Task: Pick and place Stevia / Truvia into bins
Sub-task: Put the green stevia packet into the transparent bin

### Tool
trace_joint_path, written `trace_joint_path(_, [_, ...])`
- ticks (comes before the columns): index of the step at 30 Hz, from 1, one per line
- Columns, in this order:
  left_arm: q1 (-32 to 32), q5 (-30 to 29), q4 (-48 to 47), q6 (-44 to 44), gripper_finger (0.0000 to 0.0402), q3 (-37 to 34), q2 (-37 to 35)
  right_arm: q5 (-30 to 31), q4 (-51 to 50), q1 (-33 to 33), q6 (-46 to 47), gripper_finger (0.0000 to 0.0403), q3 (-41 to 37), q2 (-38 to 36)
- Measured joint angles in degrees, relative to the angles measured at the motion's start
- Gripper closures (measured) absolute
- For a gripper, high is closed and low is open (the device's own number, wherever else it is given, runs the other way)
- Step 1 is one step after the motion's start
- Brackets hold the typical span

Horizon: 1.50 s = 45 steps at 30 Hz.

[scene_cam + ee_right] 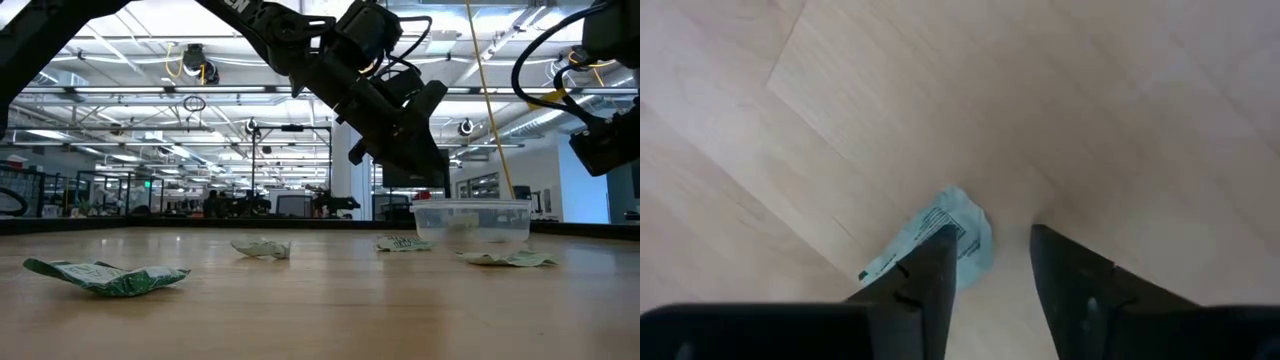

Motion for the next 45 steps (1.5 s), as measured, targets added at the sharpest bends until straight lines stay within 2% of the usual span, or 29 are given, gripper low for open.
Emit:
trace_joint_path(4, [-0.02, 0.0, 0.02, -0.04, 0.0261, 0.0, 0.0, -0.13, 0.51, 0.0, -0.01, 0.0306, -0.09, 0.0])
trace_joint_path(13, [-0.02, 0.09, 0.02, -1.67, 0.0261, -0.02, -0.41, -0.92, -0.51, -0.02, 1.22, 0.0393, -0.17, 0.05])
trace_joint_path(19, [-0.02, 0.47, -1.53, -2.43, 0.0261, -0.04, -3.23, -1.65, 0.79, -0.02, 1.54, 0.04, -0.23, 0.13])
trace_joint_path(24, [0.07, 0.59, -5.24, -2.27, 0.0261, -0.04, -8.48, -1.62, 2.54, 0.04, 1.71, 0.0402, 0.34, 0.15])
trace_joint_path(28, [0.12, 0.47, -8.5, -0.1, 0.0261, -0.04, -14.96, 3.1, 7.39, 0.07, 1.45, 0.0402, 2.63, 0.0])
trace_joint_path(33, [0.09, -0.94, -10.16, 3.2, 0.0261, -0.04, -23.55, 13.42, 13.11, -0.87, -3.01, 0.0403, 6.56, 0.04])
trace_joint_path(38, [0.11, -4.72, -9.46, 6.53, 0.0261, -0.02, -30.57, 21.53, 12.62, -4.93, -10.63, 0.0403, 11.89, 0.02])
trace_joint_path(42, [0.11, -6.05, -9.74, 7.69, 0.0261, -0.02, -34.53, 22.46, 10.78, -10.38, -18.36, 0.0403, 16.25, 0.0])
trace_joint_path(45, [0.09, -6.05, -9.46, 7.35, 0.0261, -0.02, -36.78, 22.39, 5.82, -14.59, -23.94, 0.0403, 20.25, 0.0])
